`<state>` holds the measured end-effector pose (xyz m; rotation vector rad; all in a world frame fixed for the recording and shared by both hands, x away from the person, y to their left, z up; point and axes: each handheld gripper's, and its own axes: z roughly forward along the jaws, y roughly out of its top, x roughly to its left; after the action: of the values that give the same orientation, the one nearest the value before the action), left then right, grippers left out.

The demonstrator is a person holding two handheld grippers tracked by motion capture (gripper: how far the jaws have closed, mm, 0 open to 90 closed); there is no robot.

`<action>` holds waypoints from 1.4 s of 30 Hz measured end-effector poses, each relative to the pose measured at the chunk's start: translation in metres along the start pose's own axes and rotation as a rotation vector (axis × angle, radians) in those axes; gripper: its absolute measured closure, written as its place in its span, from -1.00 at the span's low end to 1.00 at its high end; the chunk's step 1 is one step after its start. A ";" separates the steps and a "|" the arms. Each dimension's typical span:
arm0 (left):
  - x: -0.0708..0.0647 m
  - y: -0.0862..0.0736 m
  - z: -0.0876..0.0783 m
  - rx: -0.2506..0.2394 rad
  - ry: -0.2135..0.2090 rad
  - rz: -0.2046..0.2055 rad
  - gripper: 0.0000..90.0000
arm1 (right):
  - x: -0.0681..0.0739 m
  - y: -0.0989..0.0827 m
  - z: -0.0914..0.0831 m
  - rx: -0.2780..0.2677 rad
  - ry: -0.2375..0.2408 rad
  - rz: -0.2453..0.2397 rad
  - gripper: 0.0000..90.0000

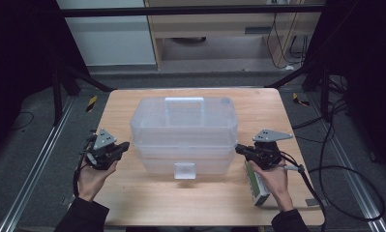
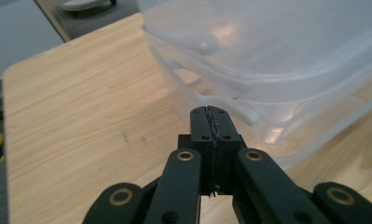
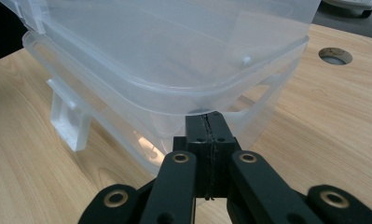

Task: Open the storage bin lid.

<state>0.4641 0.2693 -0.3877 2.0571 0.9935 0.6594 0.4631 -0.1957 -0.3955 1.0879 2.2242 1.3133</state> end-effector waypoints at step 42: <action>-0.001 0.026 0.007 -0.121 -0.007 -0.006 0.99 | -0.008 0.027 0.001 -0.059 -0.018 -0.012 1.00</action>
<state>0.4797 0.2544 -0.3715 1.9490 0.9330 0.6922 0.4810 -0.1935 -0.3740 1.0592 2.1617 1.3507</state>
